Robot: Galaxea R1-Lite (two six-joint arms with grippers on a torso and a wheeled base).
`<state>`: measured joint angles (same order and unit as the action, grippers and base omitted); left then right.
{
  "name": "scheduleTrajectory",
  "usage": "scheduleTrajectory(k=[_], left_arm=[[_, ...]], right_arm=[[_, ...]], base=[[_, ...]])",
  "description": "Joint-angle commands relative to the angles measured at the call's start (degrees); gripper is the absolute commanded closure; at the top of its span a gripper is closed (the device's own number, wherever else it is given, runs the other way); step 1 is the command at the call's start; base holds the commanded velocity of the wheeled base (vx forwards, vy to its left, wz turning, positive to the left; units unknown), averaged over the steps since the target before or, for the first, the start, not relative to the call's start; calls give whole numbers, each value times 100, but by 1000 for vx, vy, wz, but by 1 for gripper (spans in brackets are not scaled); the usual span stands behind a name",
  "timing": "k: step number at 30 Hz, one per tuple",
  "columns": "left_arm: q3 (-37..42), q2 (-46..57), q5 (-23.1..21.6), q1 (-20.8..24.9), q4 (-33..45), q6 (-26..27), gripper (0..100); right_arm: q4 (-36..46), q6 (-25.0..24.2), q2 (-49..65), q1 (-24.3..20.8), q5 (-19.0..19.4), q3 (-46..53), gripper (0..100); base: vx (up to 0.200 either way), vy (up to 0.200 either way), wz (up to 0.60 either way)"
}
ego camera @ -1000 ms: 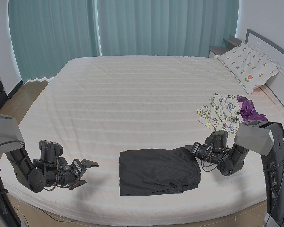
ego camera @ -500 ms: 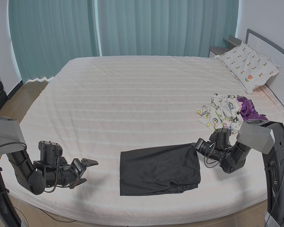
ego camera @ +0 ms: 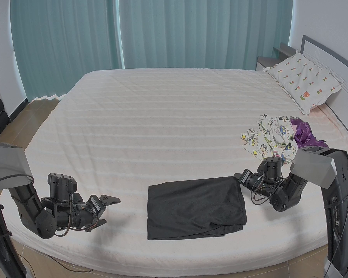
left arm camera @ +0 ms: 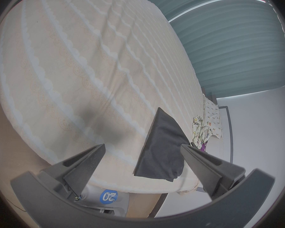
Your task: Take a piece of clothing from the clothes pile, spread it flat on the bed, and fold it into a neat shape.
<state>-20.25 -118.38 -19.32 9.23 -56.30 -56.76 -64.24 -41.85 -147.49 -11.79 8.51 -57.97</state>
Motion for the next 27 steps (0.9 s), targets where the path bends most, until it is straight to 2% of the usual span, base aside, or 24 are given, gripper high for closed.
scheduleTrajectory(k=[1,9,13,14,15,16,19,20,21,25,27], left_arm=[[-5,-9,-1,0,-4,-11,0],[3,-18,-1,0,-4,-2,0],[3,-18,-1,9,-4,-2,0],[3,-18,-1,9,-4,-2,0],[3,-18,-1,9,-4,-2,0],[3,-9,7,9,-4,-11,0],[12,-9,7,18,-4,-2,0],[12,-9,7,18,-4,-2,0],[12,-9,7,18,-4,-2,0],[39,-18,7,18,-13,-2,0],[30,-18,7,18,-13,7,0]], right_arm=[[35,-16,397,19,10,110,0],[334,-25,1355,-60,-121,840,0],[395,-7,1917,-69,-60,1727,0],[298,28,2076,-122,98,2413,0],[298,28,2076,-122,98,2413,0],[105,28,2102,-210,371,2923,0],[-624,28,1856,-219,801,3529,0],[-624,28,1856,-219,801,3529,0],[-1099,-7,1583,-210,977,3670,0],[-2092,204,915,-263,1012,3986,0],[-2136,204,889,-271,1004,3977,0]], base=[[0,0,0],[0,0,0],[0,0,0],[0,0,0],[0,0,0],[0,0,0],[-67,0,0],[-200,0,0],[-200,0,0],[0,0,0],[0,0,0]])
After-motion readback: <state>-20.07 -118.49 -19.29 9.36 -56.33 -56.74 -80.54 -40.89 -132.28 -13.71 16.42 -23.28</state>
